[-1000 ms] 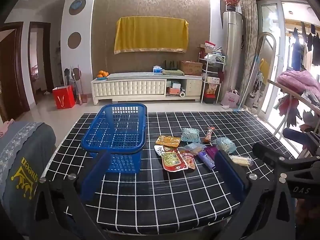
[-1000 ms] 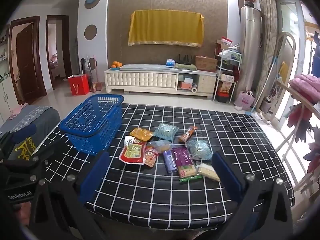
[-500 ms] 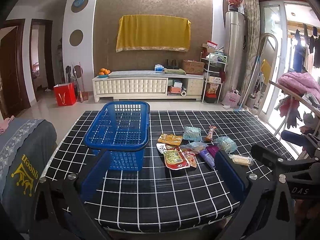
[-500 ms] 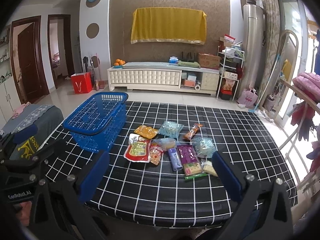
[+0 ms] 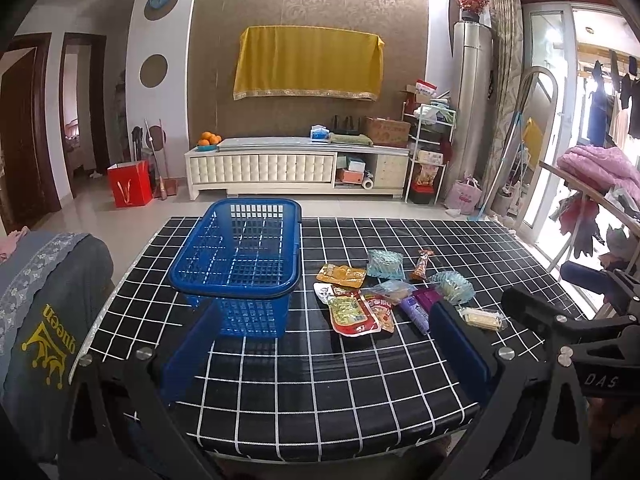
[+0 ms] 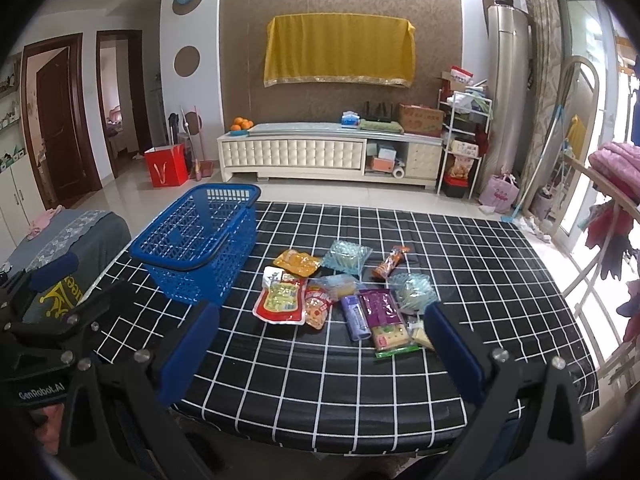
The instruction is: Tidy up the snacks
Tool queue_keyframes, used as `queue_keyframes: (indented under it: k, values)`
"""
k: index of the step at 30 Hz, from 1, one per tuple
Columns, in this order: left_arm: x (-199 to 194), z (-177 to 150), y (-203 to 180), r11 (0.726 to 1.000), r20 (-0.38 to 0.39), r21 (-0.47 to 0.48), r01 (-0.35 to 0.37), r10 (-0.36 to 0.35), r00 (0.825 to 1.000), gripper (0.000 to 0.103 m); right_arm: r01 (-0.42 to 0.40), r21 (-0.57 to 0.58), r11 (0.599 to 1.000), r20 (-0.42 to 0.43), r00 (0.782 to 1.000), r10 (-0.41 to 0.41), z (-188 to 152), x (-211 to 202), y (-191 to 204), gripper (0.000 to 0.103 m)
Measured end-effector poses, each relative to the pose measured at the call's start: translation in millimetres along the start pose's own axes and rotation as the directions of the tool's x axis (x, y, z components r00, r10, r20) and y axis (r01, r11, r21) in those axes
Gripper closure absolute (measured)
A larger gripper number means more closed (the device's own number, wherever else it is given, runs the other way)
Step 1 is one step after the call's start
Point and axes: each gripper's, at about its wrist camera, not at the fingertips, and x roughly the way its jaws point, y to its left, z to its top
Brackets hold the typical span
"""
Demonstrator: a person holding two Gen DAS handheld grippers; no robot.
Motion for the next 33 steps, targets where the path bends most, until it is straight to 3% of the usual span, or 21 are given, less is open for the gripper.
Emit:
queue_keyframes:
  k: [33]
  values:
    - [3.3,-1.4,6.0,1.0,-0.009,-0.006,-0.016,0.016,1.0,0.001,-0.019,-0.001,1.0,-0.015,1.0,0.019,1.2,2.8,4.6,0.0]
